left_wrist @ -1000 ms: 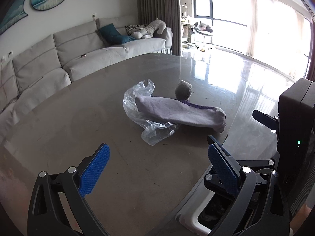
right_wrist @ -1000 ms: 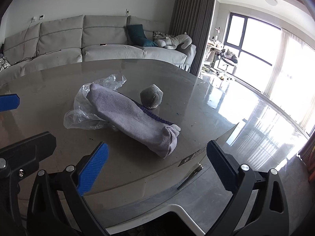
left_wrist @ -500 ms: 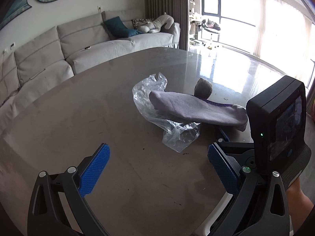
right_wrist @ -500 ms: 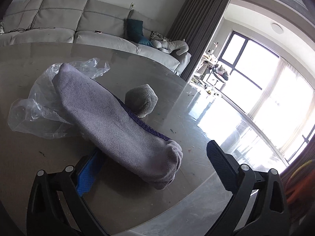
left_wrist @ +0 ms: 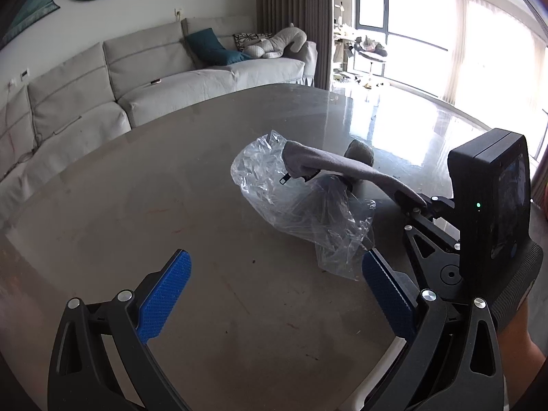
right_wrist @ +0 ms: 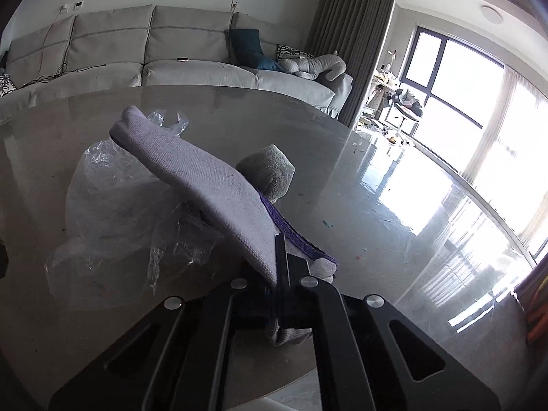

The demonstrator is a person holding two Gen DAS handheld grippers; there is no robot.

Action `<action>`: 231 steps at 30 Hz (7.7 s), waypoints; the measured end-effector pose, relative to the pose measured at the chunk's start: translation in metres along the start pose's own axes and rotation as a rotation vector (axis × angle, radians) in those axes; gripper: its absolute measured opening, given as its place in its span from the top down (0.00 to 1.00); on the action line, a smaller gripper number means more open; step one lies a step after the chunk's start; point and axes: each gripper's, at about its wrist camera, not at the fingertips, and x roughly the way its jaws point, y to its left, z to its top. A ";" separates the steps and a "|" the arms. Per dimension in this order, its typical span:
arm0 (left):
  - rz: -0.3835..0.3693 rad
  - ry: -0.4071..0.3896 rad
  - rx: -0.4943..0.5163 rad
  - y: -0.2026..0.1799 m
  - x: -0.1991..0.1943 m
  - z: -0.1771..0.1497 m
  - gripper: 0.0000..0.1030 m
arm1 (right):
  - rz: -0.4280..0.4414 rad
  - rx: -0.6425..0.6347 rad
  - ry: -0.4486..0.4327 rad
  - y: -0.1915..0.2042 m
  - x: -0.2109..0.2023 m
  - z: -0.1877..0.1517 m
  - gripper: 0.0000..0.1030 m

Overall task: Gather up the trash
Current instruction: 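Grasp the lavender cloth with the right tool, then grasp the clear plastic bag with the left tool while right holds the cloth, then carry the plastic bag and cloth over the white bin, then open the left tool to drop the bag, then lower and release the cloth, then move the left tool to the purple round tin and close on it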

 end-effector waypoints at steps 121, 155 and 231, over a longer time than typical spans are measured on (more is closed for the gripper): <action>-0.336 0.207 0.279 -0.179 -0.015 -0.149 0.05 | -0.130 0.330 0.092 -0.098 -0.210 -0.148 0.97; -0.218 0.073 0.086 -0.085 -0.061 -0.113 0.05 | -0.016 0.316 0.271 -0.043 -0.155 -0.172 0.97; -0.131 0.214 0.128 -0.029 0.169 0.055 0.05 | 0.007 0.280 0.001 -0.065 0.009 0.016 0.04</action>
